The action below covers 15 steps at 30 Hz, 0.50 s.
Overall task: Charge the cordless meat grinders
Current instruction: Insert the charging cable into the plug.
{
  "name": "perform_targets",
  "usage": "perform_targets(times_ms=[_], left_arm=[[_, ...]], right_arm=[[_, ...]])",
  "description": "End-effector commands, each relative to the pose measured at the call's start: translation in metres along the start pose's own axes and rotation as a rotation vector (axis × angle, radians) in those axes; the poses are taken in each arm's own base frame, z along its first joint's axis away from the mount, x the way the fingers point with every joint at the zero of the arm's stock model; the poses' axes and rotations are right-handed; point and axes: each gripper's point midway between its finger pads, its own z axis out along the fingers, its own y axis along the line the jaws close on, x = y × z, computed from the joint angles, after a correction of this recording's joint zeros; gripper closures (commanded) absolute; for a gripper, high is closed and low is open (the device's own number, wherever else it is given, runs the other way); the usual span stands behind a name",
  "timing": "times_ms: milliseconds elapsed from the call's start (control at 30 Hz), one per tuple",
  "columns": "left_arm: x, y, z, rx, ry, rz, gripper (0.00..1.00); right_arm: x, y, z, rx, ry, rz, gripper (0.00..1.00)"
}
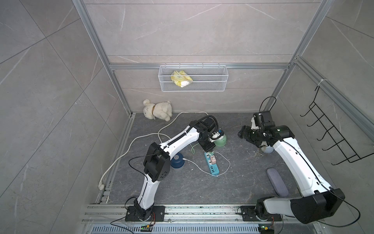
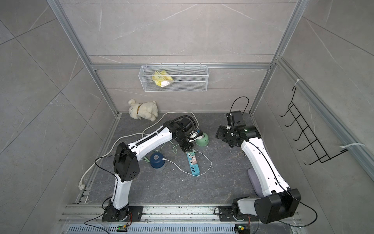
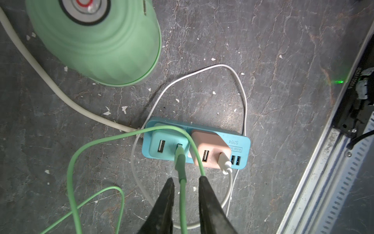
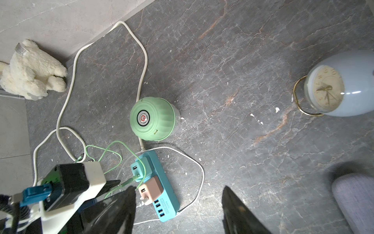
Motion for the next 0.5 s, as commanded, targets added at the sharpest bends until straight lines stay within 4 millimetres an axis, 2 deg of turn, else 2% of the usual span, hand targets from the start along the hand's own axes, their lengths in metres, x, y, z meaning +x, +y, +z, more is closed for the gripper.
perform_targets(times_ms=[0, 467], left_arm=[[-0.005, 0.003, -0.004, -0.016, -0.001, 0.032, 0.78], [-0.003, 0.001, 0.006, -0.013, 0.02, 0.043, 0.88]], right_arm=[[-0.001, 0.002, -0.006, -0.026, -0.016, 0.008, 0.32], [-0.001, -0.004, -0.006, -0.022, -0.017, 0.035, 0.32]])
